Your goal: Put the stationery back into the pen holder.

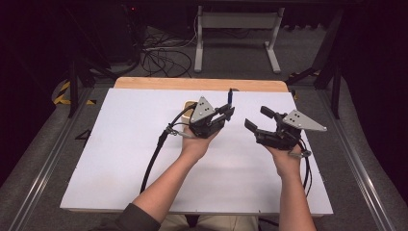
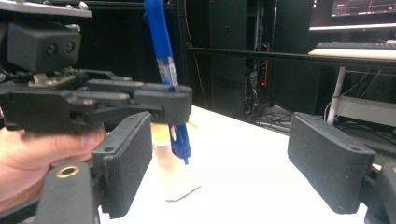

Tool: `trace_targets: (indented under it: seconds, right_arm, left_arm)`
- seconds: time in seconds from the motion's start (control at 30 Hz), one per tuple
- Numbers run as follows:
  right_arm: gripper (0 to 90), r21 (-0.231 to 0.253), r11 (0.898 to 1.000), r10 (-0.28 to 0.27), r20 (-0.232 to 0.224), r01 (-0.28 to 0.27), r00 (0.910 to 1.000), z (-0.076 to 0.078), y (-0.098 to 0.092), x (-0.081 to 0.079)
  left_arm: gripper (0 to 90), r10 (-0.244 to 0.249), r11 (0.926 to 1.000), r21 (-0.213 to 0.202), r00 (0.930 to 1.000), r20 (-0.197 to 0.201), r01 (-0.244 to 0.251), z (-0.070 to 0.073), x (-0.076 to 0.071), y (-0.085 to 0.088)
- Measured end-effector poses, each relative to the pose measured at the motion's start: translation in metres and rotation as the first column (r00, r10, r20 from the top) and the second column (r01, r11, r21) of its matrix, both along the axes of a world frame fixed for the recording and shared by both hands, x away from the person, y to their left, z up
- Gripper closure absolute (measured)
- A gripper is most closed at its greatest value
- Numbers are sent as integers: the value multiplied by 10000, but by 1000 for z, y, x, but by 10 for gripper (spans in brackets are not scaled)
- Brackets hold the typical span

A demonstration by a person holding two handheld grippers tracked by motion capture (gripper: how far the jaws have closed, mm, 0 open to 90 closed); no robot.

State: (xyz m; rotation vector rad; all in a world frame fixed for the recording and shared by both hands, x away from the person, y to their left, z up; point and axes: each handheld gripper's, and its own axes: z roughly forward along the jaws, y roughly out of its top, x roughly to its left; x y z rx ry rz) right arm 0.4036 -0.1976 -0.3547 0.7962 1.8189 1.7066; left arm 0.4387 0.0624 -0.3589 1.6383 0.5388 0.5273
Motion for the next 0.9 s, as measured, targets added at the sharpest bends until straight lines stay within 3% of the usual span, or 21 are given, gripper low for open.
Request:
trace_targets:
  seconds: [0.5, 0.63, 0.9]
  right_arm:
    - [145, 135, 9999, 110, -266, -107, 9996, -2, -2, 2]
    - [128, 423, 9984, 390, -416, -372, 9984, -2, -3, 4]
    - [123, 444, 9979, 498, -451, -478, 9977, -3, -4, 5]
  left_arm:
    - [790, 542, 9985, 50, 9982, 263, -544, 13, 5, 28]
    - [790, 715, 9974, -1, 9971, 258, -716, 16, 7, 38]
    - [790, 1084, 9940, 132, 9938, 242, -1088, 14, 11, 53]
